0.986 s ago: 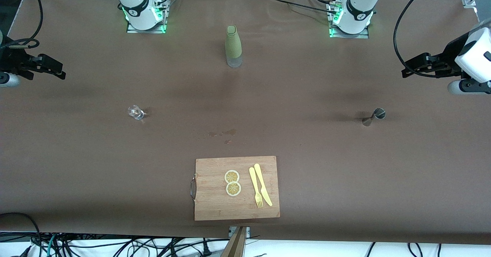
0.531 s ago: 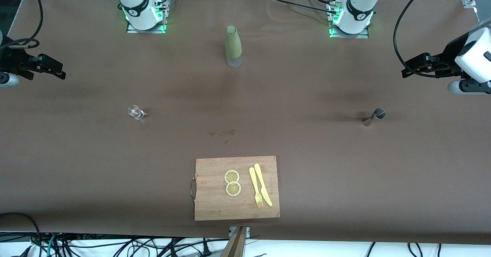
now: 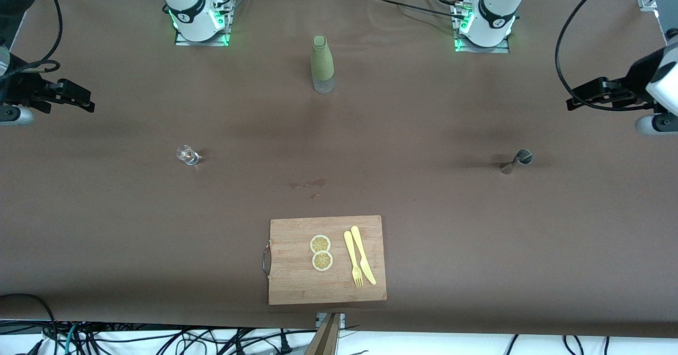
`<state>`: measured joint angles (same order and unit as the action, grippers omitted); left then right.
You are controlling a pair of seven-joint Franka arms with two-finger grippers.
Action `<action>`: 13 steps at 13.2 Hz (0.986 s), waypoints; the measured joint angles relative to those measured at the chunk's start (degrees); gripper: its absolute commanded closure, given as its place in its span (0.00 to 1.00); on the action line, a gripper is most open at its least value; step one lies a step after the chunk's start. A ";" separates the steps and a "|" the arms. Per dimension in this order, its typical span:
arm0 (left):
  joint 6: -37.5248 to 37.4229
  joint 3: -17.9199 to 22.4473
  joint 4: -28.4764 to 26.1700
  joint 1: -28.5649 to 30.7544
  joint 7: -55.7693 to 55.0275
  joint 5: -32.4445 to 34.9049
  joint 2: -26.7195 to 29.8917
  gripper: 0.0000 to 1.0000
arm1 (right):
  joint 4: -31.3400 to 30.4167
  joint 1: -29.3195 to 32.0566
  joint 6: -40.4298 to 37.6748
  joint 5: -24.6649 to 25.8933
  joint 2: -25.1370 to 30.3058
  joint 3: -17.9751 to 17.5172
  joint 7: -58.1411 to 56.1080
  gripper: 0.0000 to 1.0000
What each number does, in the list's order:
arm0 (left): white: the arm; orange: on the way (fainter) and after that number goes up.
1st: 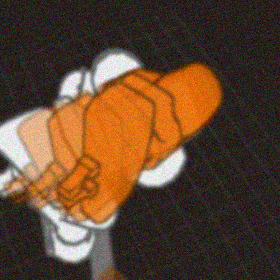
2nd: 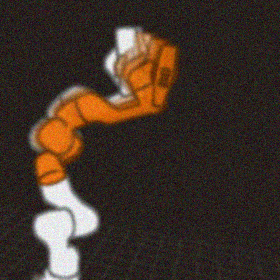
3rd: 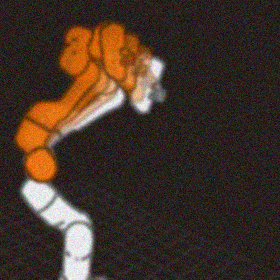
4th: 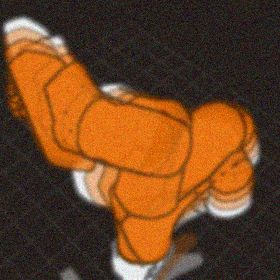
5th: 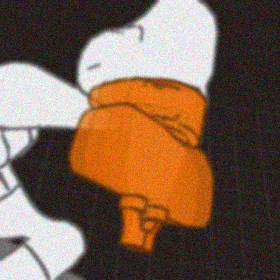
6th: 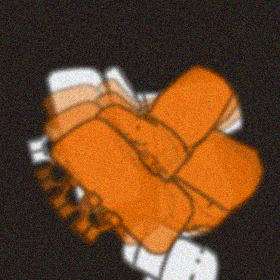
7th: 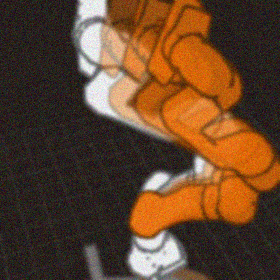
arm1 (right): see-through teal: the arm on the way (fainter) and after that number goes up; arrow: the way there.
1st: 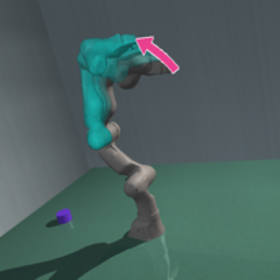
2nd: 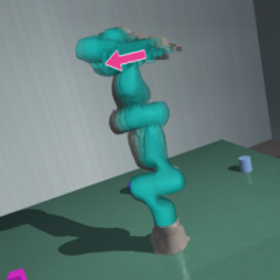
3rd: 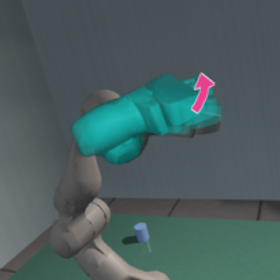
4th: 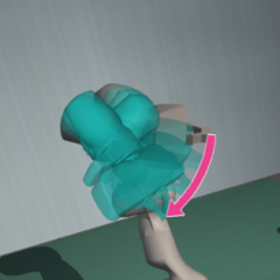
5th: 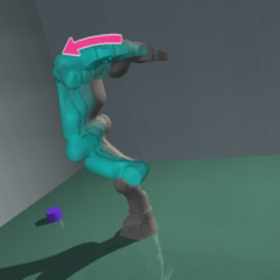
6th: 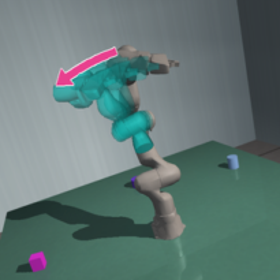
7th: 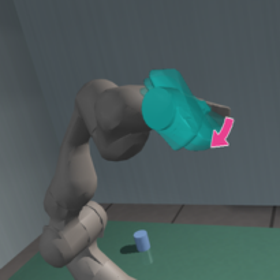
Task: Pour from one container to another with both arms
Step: 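Move the right gripper to the glass while the left gripper nears the jigger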
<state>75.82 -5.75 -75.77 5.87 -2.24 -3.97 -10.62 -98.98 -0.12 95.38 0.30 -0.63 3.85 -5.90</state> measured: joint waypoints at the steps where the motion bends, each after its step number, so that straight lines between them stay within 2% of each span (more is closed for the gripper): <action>1: 0.00 0.07 -0.28 1.23 4.17 0.00 -0.57 0.00 | 0.00 0.02 0.02 0.00 -0.71 0.03 -1.76 0.00; 5: 0.04 0.32 -0.98 7.71 20.84 -3.28 -4.57 0.00 | 0.01 0.52 0.01 -1.94 -3.13 0.63 -16.04 0.00; 9: 0.07 0.46 -1.22 15.33 37.58 -9.94 -10.33 0.00 | 0.00 2.59 -0.64 -8.32 -5.79 1.51 -35.66 0.00; 13: 0.09 0.52 -1.43 20.19 55.43 -17.58 -16.46 0.00 | -0.07 7.01 -1.26 -14.48 -9.99 1.79 -56.72 0.00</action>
<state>75.91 -5.23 -77.20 26.07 53.20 -21.55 -27.08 -99.04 6.89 94.12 -14.18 -10.62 5.64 -62.62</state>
